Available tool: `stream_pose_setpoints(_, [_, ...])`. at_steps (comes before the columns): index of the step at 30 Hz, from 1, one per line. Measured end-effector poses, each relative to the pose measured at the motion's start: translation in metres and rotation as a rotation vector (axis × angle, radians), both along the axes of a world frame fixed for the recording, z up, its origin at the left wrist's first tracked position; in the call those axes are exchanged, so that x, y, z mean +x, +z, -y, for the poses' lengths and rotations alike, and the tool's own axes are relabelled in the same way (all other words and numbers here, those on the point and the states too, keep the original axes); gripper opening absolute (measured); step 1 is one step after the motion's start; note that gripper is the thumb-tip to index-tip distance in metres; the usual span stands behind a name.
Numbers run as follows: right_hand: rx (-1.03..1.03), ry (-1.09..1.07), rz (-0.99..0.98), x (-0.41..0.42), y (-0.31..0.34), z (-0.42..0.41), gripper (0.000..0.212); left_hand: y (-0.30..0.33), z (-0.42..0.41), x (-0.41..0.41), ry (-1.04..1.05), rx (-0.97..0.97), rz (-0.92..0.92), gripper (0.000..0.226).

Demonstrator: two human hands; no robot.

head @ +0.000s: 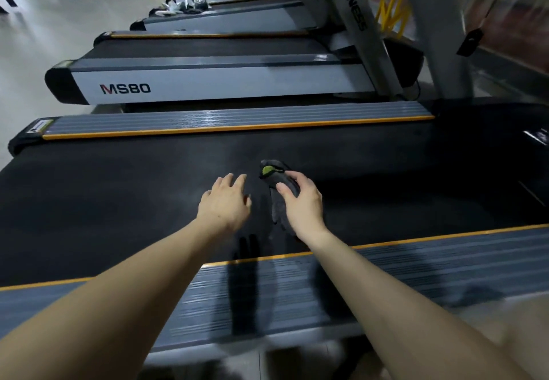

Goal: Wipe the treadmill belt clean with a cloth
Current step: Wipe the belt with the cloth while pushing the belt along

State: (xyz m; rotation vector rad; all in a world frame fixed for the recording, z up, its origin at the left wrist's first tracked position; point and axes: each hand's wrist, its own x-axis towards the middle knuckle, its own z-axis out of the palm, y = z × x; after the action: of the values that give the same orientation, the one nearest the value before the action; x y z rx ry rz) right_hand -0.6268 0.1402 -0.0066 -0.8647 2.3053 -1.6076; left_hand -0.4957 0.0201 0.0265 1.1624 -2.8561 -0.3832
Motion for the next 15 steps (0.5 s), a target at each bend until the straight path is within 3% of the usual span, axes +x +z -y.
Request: stream_pose_setpoints(15, [0.116, -0.257, -0.214, -0.175, -0.068, 0.152, 0.037, -0.088, 0.171, -0.116, -0.088, 0.029, 0.063, 0.054])
